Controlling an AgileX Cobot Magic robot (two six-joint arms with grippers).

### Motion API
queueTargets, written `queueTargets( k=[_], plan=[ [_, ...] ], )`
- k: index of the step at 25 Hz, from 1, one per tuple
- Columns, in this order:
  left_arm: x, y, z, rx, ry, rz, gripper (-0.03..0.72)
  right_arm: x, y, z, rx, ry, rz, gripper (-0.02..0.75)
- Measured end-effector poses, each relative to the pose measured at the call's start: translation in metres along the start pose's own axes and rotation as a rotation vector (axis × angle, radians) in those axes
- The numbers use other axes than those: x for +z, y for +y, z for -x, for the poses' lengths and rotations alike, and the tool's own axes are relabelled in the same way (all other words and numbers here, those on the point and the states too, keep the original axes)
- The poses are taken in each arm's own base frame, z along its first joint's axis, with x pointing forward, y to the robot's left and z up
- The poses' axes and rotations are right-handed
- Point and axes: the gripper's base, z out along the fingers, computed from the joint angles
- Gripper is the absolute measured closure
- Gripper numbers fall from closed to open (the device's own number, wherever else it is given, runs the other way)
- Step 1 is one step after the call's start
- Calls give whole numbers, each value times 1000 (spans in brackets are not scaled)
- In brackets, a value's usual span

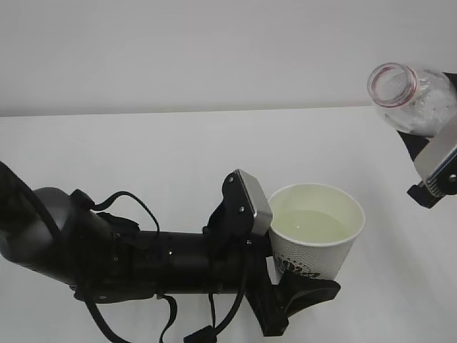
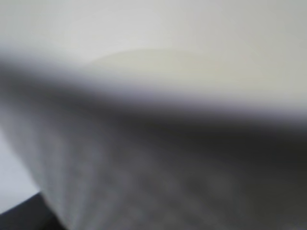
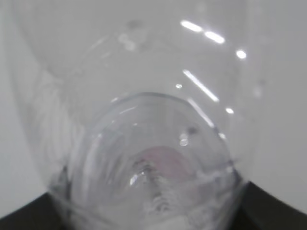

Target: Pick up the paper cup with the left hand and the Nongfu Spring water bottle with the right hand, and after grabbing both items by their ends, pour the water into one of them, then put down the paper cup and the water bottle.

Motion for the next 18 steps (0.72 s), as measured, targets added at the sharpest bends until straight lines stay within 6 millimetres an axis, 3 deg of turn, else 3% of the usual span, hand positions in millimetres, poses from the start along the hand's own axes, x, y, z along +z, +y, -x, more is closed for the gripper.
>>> queueTargets(
  k=[18],
  plan=[
    [0, -1, 3, -1, -29, -9, 176, 0, -4, 0, 371, -9, -44, 300]
  ],
)
